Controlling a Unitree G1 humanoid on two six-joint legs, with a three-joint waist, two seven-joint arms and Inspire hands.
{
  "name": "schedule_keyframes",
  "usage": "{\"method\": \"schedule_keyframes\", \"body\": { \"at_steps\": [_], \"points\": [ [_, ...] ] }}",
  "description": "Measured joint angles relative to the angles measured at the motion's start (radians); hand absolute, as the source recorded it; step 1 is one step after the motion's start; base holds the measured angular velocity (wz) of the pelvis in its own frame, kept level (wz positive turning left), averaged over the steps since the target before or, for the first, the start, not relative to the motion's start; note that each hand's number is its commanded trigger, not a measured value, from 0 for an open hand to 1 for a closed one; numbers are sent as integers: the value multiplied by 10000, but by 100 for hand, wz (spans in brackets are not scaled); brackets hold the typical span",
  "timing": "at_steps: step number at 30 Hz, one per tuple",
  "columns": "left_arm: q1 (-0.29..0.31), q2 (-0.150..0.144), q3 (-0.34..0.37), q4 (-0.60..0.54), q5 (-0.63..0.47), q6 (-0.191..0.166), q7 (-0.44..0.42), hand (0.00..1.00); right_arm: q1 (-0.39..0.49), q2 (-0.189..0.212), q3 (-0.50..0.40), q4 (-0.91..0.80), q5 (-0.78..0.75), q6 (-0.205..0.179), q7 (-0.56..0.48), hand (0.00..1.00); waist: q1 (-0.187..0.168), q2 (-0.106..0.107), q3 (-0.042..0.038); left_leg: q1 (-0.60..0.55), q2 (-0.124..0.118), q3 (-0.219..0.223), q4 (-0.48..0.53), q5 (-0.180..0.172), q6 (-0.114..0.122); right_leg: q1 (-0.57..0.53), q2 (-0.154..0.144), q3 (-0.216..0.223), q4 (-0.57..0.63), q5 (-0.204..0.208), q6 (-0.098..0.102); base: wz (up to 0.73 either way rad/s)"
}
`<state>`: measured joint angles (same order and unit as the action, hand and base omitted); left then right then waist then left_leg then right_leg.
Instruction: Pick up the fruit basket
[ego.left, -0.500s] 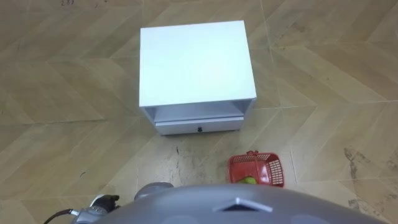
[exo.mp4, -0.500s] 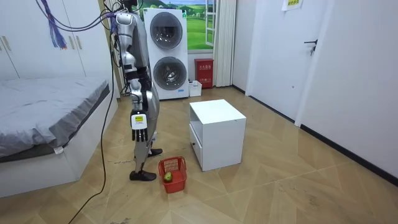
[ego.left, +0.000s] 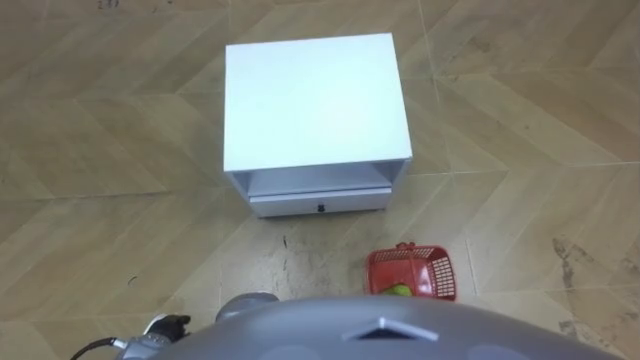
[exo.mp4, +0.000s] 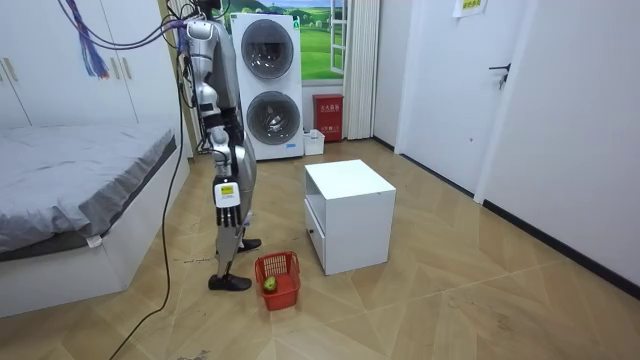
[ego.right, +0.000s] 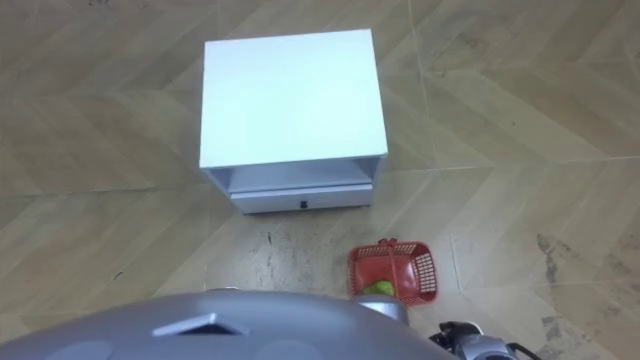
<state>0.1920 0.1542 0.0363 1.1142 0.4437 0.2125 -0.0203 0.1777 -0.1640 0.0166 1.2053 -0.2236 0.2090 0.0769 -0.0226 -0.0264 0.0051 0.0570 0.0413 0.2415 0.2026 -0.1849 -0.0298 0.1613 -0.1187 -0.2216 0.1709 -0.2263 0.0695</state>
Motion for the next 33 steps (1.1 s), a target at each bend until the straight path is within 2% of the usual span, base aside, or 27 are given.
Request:
{"method": "schedule_keyframes", "body": {
  "at_steps": [14,16,18,19,22,24,25,26,27,28,29,30,31,32,33],
  "points": [
    [-19,-112,3,-9,109,-176,185,0,7,6,21,-37,16,-27,-111,0,3,-69,-5,-109,-1,-11,64,-14,21,-51,-17,-57,36,0,0,1],
    [-55,-115,1,-64,113,-189,189,0,-4,5,15,-51,17,-47,-218,0,-8,-44,-10,-178,3,-46,212,-90,36,-65,-24,-74,73,0,1,6],
    [-50,-192,0,-63,112,-235,220,0,-21,-13,-6,-48,16,-86,-421,0,3,102,3,-240,14,-65,394,-223,97,-131,-81,-69,382,-18,29,2],
    [-70,-233,1,-71,111,-258,267,0,-55,-17,-6,-49,25,-115,-475,0,16,93,-34,-293,-12,-33,470,-265,161,-340,-167,-50,699,-66,106,0],
    [-126,-242,28,-74,112,-375,274,0,-369,-47,-25,-40,-9,-138,-530,0,-3,170,2,-630,-54,54,885,-405,354,-925,-382,-17,1483,-106,173,-6],
    [-267,-197,63,-56,86,-472,273,0,-455,-173,-47,-60,1,-262,-558,0,29,173,22,-864,-255,194,1058,-460,616,-1600,-654,392,2199,-92,200,-19],
    [-258,-185,120,-56,86,-494,273,0,-498,-195,-69,-77,3,-285,-597,0,54,164,14,-863,-308,305,1006,-475,688,-1743,-736,421,2352,-86,212,-39],
    [-187,-162,295,-38,87,-523,279,0,-544,-234,-98,-125,2,-352,-705,0,50,142,7,-918,-368,422,962,-490,856,-1959,-931,380,2649,-54,266,-33],
    [-181,-128,447,-30,94,-529,294,0,-651,-273,-112,-188,41,-368,-749,0,38,209,-5,-1018,-407,642,999,-577,1052,-2192,-1146,229,3272,-38,287,-24],
    [-195,-94,518,-24,98,-538,300,0,-653,-276,-117,-205,68,-368,-757,0,25,196,16,-1014,-430,733,1067,-629,1139,-2366,-1281,135,3858,-50,275,4],
    [-217,4,648,48,95,-547,306,0,-482,-265,-120,-227,124,-352,-768,0,-41,159,14,-934,-544,701,1155,-722,1279,-2599,-1529,-8,5535,35,131,0],
    [-121,86,723,23,69,-642,321,0,-349,-279,-199,-265,266,-352,-816,0,88,48,-8,-788,-646,766,1168,-811,1371,-2605,-1625,-33,6871,439,-228,-6],
    [-16,116,714,-28,7,-708,326,0,-384,-299,-223,-292,382,-362,-869,0,117,-23,1,-806,-671,806,1238,-866,1400,-2551,-1628,-34,7250,670,-269,-23],
    [75,154,691,-124,-45,-778,334,0,-424,-334,-308,-473,709,-467,-995,0,82,36,-30,-919,-725,849,1426,-925,1485,-2363,-1556,-31,7703,1051,-251,-15],
    [96,181,658,-128,-89,-794,354,0,-483,-357,-352,-523,1067,-655,-1105,0,63,-27,-15,-1120,-780,889,1580,-960,1562,-2191,-1519,-62,7796,1283,-214,-11]
  ]
}}
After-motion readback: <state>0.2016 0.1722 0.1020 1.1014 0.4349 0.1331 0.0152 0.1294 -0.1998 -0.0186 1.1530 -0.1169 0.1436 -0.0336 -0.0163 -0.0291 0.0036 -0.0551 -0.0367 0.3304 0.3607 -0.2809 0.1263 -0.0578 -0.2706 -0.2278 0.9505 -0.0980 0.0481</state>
